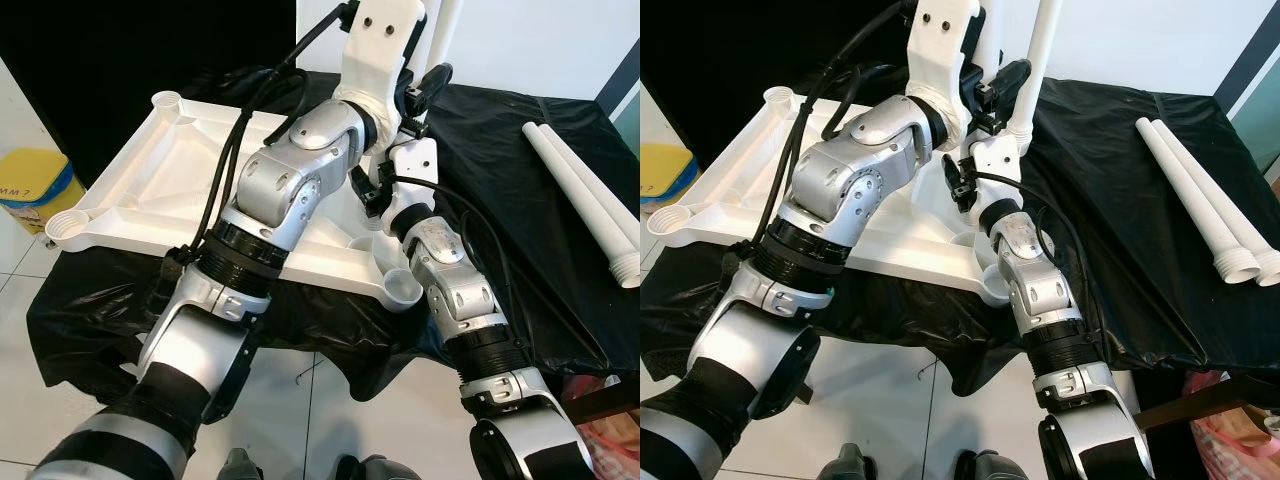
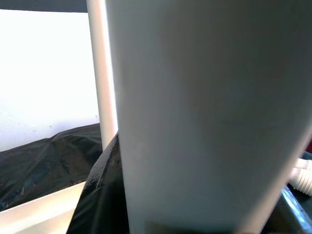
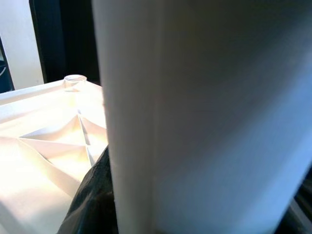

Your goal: Building children table

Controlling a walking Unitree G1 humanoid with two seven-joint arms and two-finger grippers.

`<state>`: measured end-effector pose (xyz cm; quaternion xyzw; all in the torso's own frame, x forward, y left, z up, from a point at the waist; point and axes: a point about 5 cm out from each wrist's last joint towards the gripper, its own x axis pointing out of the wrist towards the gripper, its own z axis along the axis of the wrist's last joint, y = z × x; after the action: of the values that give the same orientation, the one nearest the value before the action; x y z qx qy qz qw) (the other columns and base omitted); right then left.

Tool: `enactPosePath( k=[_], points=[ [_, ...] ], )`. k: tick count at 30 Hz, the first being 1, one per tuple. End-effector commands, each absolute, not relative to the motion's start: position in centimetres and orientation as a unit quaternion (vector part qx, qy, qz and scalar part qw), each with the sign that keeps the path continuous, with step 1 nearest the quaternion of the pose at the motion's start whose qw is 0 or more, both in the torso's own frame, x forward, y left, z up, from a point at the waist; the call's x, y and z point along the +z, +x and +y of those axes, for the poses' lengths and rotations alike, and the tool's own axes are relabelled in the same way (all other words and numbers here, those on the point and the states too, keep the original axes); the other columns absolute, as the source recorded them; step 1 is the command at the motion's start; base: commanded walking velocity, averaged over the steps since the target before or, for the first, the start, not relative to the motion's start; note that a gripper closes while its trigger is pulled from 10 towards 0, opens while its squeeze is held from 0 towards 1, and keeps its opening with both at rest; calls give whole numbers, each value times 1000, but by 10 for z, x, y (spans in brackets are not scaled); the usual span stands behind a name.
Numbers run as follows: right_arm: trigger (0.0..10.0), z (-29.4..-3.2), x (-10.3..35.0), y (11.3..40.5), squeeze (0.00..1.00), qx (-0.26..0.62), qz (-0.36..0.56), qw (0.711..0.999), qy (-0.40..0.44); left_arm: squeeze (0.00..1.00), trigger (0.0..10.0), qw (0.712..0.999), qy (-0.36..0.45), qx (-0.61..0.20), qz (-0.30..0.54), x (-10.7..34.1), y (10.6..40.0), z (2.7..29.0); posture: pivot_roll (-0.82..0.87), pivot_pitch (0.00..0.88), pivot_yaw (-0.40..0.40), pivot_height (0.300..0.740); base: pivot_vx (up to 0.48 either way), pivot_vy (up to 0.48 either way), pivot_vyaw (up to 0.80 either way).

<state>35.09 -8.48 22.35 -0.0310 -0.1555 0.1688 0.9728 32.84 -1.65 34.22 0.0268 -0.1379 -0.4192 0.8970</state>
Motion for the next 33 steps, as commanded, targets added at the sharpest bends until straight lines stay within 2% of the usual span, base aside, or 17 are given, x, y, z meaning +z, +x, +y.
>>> enactPosePath(
  k=[1, 4, 5, 11, 12, 25, 33],
  points=[
    [0, -86, 221, 351, 0, 159, -150, 975, -24, 0, 10000, 878, 29, -457, -138, 343, 316, -32, 34, 99, -66, 740, 0, 0, 0],
    [0, -88, 219, 351, 0, 149, -147, 978, -16, 0, 10000, 878, 30, -457, -140, 343, 316, -33, 34, 99, -67, 740, 0, 0, 0],
    [10000, -91, 217, 351, 0, 137, -142, 980, -1, 1000, 10000, 877, 28, -458, -142, 343, 315, -33, 33, 97, -67, 740, 0, 0, 0],
    [10000, -101, 213, 351, 0, 93, -133, 986, 28, 1000, 10000, 879, 24, -449, -158, 344, 315, -30, 30, 102, -67, 740, 0, 0, 0],
    [10000, -104, 212, 351, 0, 81, -131, 987, 33, 0, 10000, 880, 28, -444, -164, 343, 315, -29, 29, 107, -65, 740, 0, 0, 0],
    [10000, -116, 206, 351, 0, 32, -119, 991, 57, 0, 10000, 892, 2, -403, -206, 342, 317, -13, 45, 124, -62, 740, 0, 0, 0],
    [10000, -122, 202, 351, 0, 1, -117, 991, 70, 0, 10000, 887, -69, -404, -213, 337, 308, 5, 105, 153, -91, 740, 0, 0, 0]
  ],
)
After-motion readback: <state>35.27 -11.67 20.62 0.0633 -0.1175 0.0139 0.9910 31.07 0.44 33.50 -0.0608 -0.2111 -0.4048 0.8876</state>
